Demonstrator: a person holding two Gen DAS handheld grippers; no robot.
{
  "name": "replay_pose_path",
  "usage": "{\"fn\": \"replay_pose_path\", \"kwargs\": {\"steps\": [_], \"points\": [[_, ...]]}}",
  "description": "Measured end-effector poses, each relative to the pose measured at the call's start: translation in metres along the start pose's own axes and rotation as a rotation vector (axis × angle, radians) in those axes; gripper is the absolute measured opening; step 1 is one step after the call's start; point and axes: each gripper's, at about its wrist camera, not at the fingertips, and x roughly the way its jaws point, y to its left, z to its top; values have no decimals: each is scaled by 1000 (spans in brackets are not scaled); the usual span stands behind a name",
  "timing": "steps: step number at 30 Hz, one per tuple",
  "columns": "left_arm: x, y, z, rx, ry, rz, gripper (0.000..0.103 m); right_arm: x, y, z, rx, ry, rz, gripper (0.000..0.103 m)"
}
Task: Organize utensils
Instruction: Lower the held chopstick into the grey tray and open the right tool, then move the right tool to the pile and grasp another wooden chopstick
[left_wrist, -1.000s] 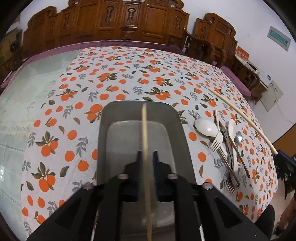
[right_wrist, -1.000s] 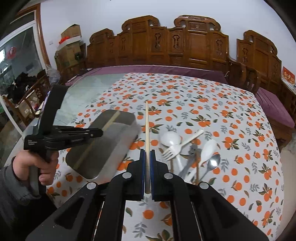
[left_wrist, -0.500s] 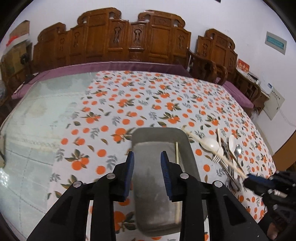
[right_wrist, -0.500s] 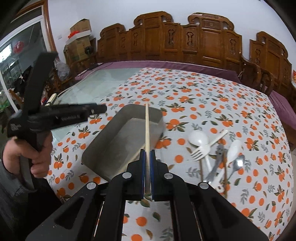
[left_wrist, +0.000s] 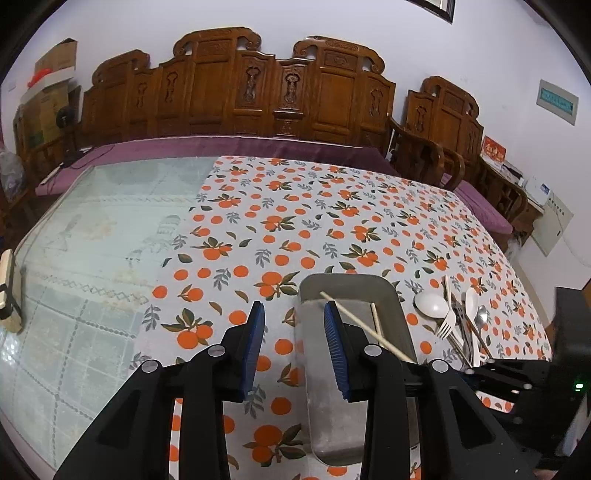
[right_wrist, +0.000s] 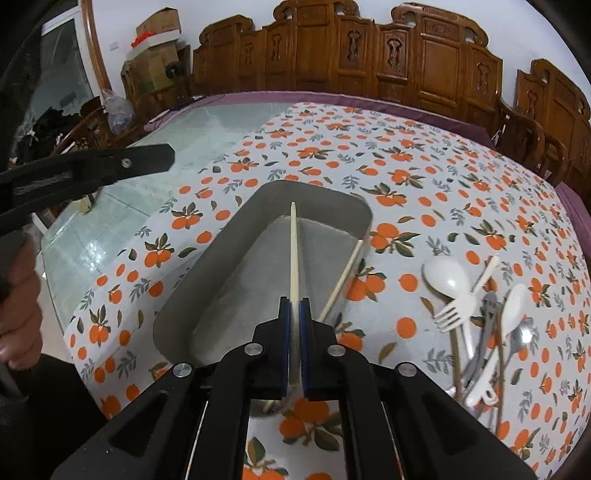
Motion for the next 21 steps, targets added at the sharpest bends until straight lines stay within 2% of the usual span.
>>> {"fn": "replay_pose_path", "kwargs": {"steps": [3, 13, 16, 21], "points": [[0, 0, 0, 1, 2, -1, 31, 12, 3, 1, 6, 18, -10, 6], [0, -2, 0, 4, 0, -2, 34, 21, 8, -4, 14, 38, 59, 7], [0, -2, 0, 7, 1, -2, 34, 18, 4, -5, 23, 30, 81, 25], [2, -4, -1, 14, 5, -2, 34, 11, -2, -5, 29, 9, 101, 25]]}}
